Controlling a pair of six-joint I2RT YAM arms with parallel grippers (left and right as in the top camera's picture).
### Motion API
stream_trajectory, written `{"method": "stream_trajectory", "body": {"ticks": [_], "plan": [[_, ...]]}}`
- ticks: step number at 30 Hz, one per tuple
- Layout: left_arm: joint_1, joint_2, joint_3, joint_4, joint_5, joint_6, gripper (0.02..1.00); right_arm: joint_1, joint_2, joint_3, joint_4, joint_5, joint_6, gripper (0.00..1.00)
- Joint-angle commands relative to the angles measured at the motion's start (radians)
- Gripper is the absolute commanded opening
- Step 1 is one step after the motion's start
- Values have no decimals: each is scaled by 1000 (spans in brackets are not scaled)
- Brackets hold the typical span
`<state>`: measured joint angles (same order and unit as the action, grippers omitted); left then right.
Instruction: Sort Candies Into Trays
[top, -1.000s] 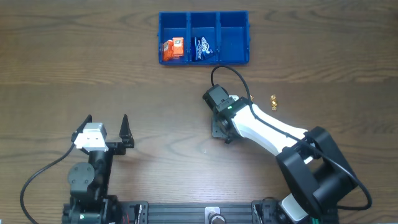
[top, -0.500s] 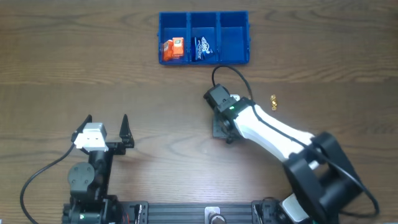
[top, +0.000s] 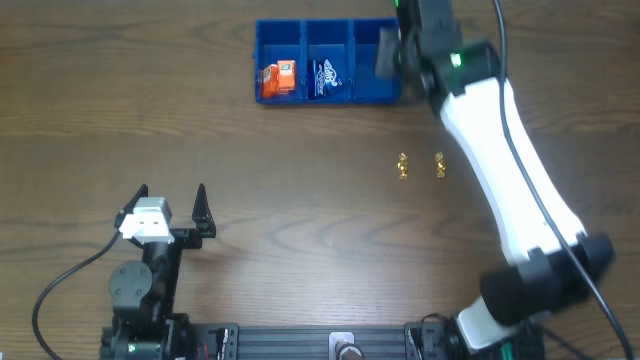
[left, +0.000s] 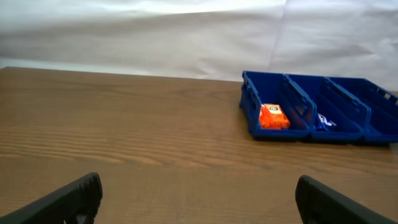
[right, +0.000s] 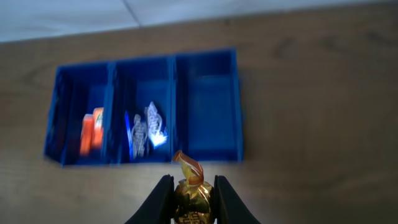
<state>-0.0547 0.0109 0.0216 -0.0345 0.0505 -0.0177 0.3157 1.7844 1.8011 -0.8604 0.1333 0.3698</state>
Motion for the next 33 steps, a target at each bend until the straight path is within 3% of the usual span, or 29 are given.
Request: {"method": "stream_trajectory", "body": {"ticks": [1, 13, 15, 17, 19, 26, 33], "plan": [[4, -6, -17, -41, -2, 15, 998, -19, 239, 179, -26, 14, -84, 134], [4, -6, -17, -41, -2, 15, 998, -30, 395, 203, 42, -4, -61, 222], [4, -6, -17, -41, -2, 15, 998, -30, 395, 203, 46, -4, -61, 323], [4, -6, -17, -41, -2, 15, 998, -31, 395, 203, 50, -4, -63, 507], [4, -6, -17, -41, -2, 15, 998, -36, 394, 203, 50, -4, -65, 544], [4, -6, -17, -41, -2, 15, 998, -48, 277, 182, -11, 2, -89, 555], [4, -6, -17, -41, -2, 15, 998, -50, -48, -186, -23, 31, -90, 566]]}}
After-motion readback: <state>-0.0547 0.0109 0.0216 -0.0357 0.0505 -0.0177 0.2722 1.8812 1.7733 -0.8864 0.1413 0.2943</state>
